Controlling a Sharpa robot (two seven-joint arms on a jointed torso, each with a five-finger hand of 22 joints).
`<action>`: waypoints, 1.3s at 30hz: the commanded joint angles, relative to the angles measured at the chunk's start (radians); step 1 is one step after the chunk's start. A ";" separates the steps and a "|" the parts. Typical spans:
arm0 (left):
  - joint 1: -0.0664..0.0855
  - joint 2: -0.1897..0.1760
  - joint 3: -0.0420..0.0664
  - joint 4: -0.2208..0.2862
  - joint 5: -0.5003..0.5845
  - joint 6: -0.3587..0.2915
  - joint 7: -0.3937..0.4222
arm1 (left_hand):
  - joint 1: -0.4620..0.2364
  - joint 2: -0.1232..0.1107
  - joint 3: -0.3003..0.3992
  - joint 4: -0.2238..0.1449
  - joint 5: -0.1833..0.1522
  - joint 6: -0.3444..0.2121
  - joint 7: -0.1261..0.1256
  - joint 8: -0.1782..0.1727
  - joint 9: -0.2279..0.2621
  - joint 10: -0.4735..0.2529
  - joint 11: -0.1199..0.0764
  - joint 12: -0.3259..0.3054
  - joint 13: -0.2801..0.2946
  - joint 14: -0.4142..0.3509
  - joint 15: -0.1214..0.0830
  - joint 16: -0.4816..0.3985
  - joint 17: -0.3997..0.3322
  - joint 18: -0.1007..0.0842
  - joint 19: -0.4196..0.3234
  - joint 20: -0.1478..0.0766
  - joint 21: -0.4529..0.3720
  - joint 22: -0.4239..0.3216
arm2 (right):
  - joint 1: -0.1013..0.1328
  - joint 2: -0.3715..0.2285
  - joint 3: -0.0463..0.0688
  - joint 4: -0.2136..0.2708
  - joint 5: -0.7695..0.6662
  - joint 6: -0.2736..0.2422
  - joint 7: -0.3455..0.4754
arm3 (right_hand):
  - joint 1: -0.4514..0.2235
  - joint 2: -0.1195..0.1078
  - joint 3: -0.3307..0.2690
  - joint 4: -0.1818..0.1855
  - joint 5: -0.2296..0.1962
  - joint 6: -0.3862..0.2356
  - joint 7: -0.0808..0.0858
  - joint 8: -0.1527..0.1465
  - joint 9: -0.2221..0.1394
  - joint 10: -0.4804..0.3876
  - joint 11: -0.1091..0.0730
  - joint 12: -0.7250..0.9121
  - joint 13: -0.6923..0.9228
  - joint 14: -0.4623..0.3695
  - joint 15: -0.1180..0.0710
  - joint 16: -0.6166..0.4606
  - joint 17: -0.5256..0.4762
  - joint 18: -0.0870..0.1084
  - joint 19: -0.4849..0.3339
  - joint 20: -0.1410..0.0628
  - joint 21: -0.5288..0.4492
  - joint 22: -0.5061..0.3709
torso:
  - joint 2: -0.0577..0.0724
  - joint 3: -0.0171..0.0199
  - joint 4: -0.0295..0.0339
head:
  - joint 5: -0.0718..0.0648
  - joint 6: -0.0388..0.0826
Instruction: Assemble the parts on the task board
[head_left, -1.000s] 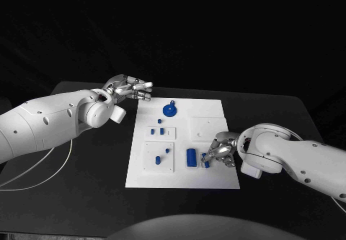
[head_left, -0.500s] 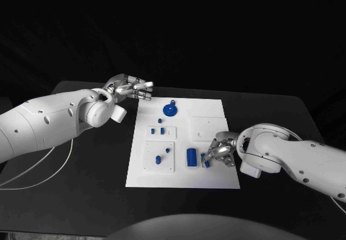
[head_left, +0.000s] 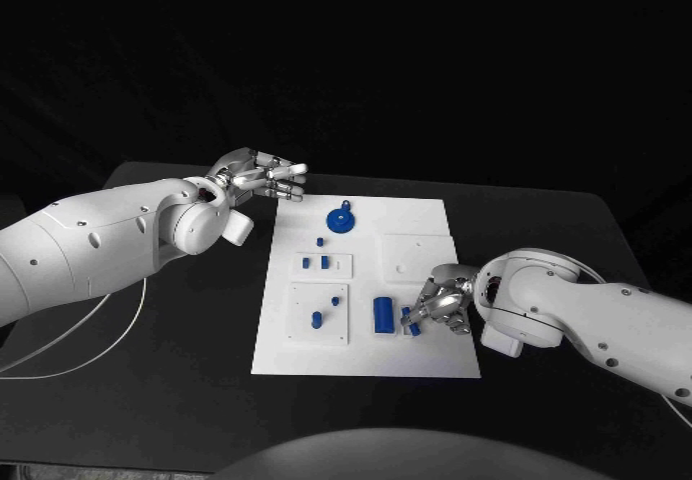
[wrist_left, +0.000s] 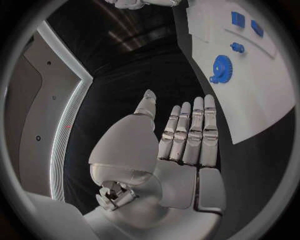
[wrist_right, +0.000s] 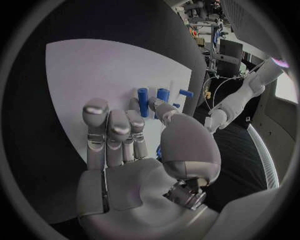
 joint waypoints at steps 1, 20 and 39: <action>0.000 0.002 0.001 0.002 -0.002 0.011 0.007 | -0.008 0.001 -0.004 0.002 0.001 -0.001 0.008 0.000 0.000 -0.002 0.000 -0.003 0.001 -0.004 -0.001 0.001 0.001 -0.004 -0.004 0.005 -0.003 -0.001 | -0.003 -0.001 -0.002 0.000 -0.012 0.010 -0.039 | 0.000 -0.014 -0.008 0.024 -0.011 0.007 0.004 -0.005 -0.004 0.001 0.009 0.002 -0.002 0.004 0.001 -0.003 -0.001 -0.006 0.053 0.005 -0.006 0.089 | 0.000 -0.0002 -0.0001 | -0.001 0.000; 0.000 0.000 0.001 0.002 -0.003 0.011 0.006 | -0.008 0.001 -0.004 0.002 0.001 -0.001 0.008 0.000 0.000 -0.002 0.000 -0.003 0.001 -0.004 -0.001 0.001 0.001 -0.004 -0.004 0.005 -0.003 -0.001 | -0.004 -0.017 -0.002 0.016 0.031 0.010 -0.029 | 0.001 -0.056 -0.075 0.207 -0.281 0.009 0.011 -0.005 0.025 0.005 0.015 0.006 -0.005 0.006 0.006 -0.001 -0.001 -0.003 0.054 0.010 -0.007 0.088 | 0.000 0.0004 -0.0003 | 0.000 0.000; 0.000 0.000 0.001 0.001 -0.004 0.013 0.004 | -0.008 -0.001 -0.002 0.004 0.001 0.000 0.007 0.001 0.001 -0.002 0.000 -0.003 0.001 -0.006 0.000 0.001 0.001 -0.004 -0.005 0.005 -0.003 -0.001 | -0.004 -0.041 -0.001 0.043 0.039 0.007 -0.032 | -0.016 -0.051 -0.077 0.242 -0.276 0.016 0.009 -0.004 0.026 0.007 0.014 0.005 -0.008 0.005 0.005 0.000 -0.001 -0.003 0.055 0.009 -0.004 0.089 | 0.000 0.0000 0.0002 | 0.001 -0.001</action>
